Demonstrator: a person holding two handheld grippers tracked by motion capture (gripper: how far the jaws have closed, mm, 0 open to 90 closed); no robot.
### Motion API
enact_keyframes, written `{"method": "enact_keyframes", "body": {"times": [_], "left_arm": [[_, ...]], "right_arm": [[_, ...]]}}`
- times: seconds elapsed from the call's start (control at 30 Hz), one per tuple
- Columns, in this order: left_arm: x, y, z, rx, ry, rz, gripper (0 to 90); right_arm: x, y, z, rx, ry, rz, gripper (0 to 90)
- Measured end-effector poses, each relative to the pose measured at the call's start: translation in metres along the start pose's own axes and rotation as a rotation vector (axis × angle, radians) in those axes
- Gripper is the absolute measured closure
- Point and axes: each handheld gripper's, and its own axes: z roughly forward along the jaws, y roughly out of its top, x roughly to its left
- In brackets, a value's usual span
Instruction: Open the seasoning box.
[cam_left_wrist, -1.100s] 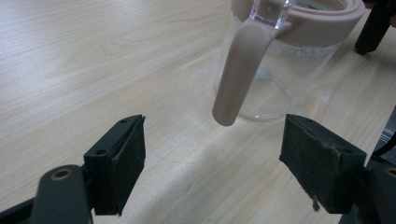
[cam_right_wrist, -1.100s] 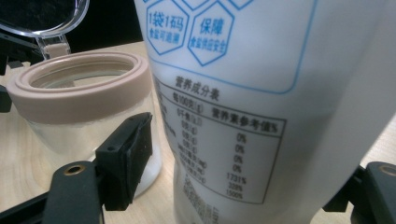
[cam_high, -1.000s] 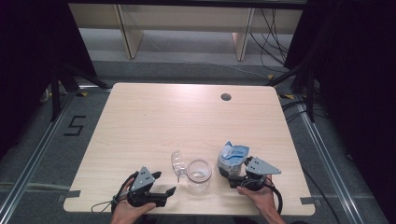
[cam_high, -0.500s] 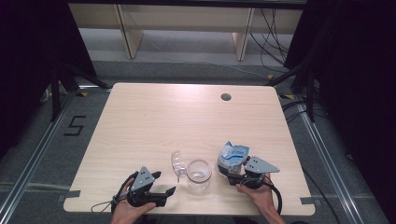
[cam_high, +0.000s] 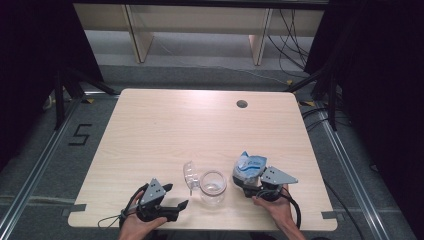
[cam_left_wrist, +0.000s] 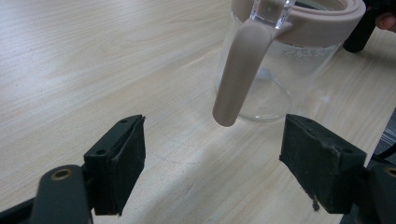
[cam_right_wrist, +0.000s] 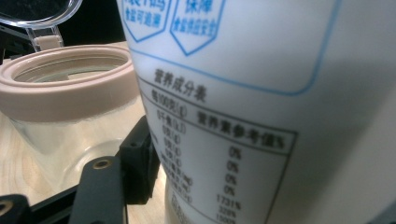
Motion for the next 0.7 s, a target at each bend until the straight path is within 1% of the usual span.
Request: {"method": "enact_keyframes", "body": {"times": [0.03, 0.1, 0.13, 0.2, 0.23, 0.27, 0.3, 0.33, 0.4, 0.47, 0.5, 0.53, 0.57, 0.6, 0.63, 0.67, 0.7], "left_arm": [[0.0000, 0.0000, 0.0000, 0.000, 0.000, 0.000, 21.8], [0.0000, -0.0001, 0.0004, -0.002, -0.005, 0.000, 21.8], [-0.0006, -0.0002, 0.0008, -0.005, -0.007, -0.005, 21.8], [-0.0004, -0.0002, 0.0008, -0.004, -0.006, -0.002, 21.8], [0.0001, -0.0003, 0.0011, -0.002, -0.008, 0.001, 21.8], [0.0002, -0.0002, 0.0015, -0.004, -0.010, 0.003, 21.8], [0.0002, -0.0002, 0.0015, -0.004, -0.010, 0.003, 21.7], [0.0001, -0.0003, 0.0018, -0.003, -0.012, 0.003, 21.8], [-0.0008, -0.0007, 0.0019, -0.003, -0.013, -0.013, 21.7], [-0.0006, -0.0006, 0.0018, -0.002, -0.014, -0.008, 21.7], [-0.0008, -0.0006, 0.0017, -0.001, -0.011, -0.008, 21.7], [-0.0007, -0.0006, 0.0019, -0.002, -0.013, -0.009, 21.8], [-0.0007, -0.0006, 0.0019, -0.002, -0.013, -0.009, 21.7], [-0.0009, -0.0006, 0.0017, -0.001, -0.013, -0.010, 21.7], [-0.0010, -0.0006, 0.0016, 0.000, -0.010, -0.007, 21.7], [-0.0008, -0.0007, 0.0020, -0.004, -0.013, -0.008, 21.7], [-0.0006, -0.0006, 0.0019, -0.001, -0.013, -0.009, 21.7]], "right_arm": [[0.0009, 0.0009, -0.0014, 0.037, 0.031, 0.029, 38.9], [0.0004, 0.0009, -0.0012, 0.036, 0.029, 0.025, 39.2], [-0.0006, 0.0006, -0.0007, 0.034, 0.028, 0.019, 39.8], [-0.0021, 0.0005, 0.0011, 0.027, 0.031, 0.000, 41.2], [-0.0019, 0.0012, 0.0006, 0.030, 0.054, 0.012, 41.4], [-0.0025, 0.0012, 0.0002, 0.036, 0.021, -0.004, 41.6], [-0.0025, 0.0012, 0.0002, 0.036, 0.021, -0.004, 41.6], [-0.0021, 0.0009, 0.0010, 0.037, 0.013, 0.012, 41.9], [-0.0026, 0.0012, 0.0014, 0.037, 0.014, 0.000, 42.1], [-0.0026, 0.0012, 0.0015, 0.037, 0.014, 0.000, 42.1], [-0.0044, 0.0012, 0.0025, 0.017, 0.008, -0.025, 42.1], [-0.0041, 0.0014, 0.0030, 0.035, 0.044, -0.007, 42.0], [-0.0041, 0.0014, 0.0030, 0.035, 0.044, -0.007, 42.0], [-0.0027, 0.0015, 0.0039, 0.018, 0.059, 0.013, 42.0], [-0.0043, 0.0019, 0.0039, -0.002, 0.036, -0.017, 42.0], [-0.0032, 0.0017, 0.0039, 0.011, 0.052, 0.007, 42.0], [-0.0042, 0.0019, 0.0042, 0.015, 0.046, 0.001, 41.7]]}}
